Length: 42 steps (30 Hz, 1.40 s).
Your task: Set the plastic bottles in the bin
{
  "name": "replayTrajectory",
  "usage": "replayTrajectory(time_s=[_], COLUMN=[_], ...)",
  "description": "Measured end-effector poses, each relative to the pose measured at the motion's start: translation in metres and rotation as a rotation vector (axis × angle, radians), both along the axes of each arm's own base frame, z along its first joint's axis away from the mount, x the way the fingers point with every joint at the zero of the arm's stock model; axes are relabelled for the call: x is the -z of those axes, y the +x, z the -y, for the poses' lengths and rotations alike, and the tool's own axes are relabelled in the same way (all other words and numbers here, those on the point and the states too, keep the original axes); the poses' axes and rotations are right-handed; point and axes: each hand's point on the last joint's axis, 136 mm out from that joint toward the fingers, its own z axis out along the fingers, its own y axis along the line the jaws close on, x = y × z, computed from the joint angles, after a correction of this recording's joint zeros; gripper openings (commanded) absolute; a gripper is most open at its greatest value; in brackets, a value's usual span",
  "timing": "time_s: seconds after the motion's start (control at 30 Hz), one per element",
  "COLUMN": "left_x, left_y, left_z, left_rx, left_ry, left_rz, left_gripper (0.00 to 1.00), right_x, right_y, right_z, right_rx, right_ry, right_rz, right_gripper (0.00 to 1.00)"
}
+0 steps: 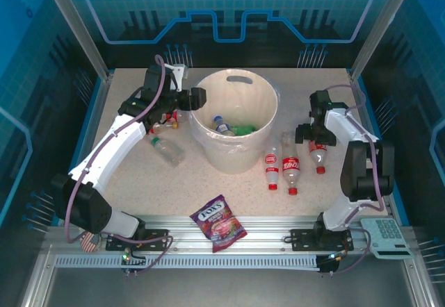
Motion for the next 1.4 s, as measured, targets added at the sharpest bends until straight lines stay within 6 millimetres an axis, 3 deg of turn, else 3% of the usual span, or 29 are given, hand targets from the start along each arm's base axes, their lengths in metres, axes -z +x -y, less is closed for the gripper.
replayTrajectory(time_s=[0.37, 0.6, 0.7, 0.8, 1.13, 1.17, 1.27, 1.4], left_x=[0.0, 0.0, 0.0, 0.0, 0.0, 0.0, 0.0, -0.001], left_y=[0.0, 0.0, 0.0, 0.0, 0.0, 0.0, 0.0, 0.0], left_z=[0.0, 0.0, 0.0, 0.0, -0.001, -0.001, -0.001, -0.001], left_rx=[0.0, -0.002, -0.002, -0.002, -0.004, -0.004, -0.005, -0.005], left_ry=[0.0, 0.002, 0.002, 0.002, 0.004, 0.004, 0.004, 0.004], left_rz=[0.0, 0.001, 0.001, 0.001, 0.002, 0.002, 0.003, 0.003], left_gripper=[0.81, 0.81, 0.81, 0.81, 0.81, 0.81, 0.81, 0.81], right_x=[0.025, 0.044, 0.045, 0.047, 0.046, 0.044, 0.03, -0.031], right_y=[0.013, 0.012, 0.014, 0.017, 0.02, 0.02, 0.017, 0.018], right_z=[0.004, 0.003, 0.001, -0.001, -0.001, -0.002, -0.001, 0.004], right_rx=[0.009, -0.005, -0.017, -0.026, -0.017, -0.015, 0.015, 0.038], right_ry=[-0.001, 0.026, 0.038, 0.044, 0.064, 0.084, 0.177, 0.266], right_rz=[-0.01, -0.011, -0.005, 0.006, 0.028, 0.032, 0.08, 0.262], right_gripper=[0.91, 0.84, 0.77, 0.57, 0.55, 0.54, 0.38, 0.19])
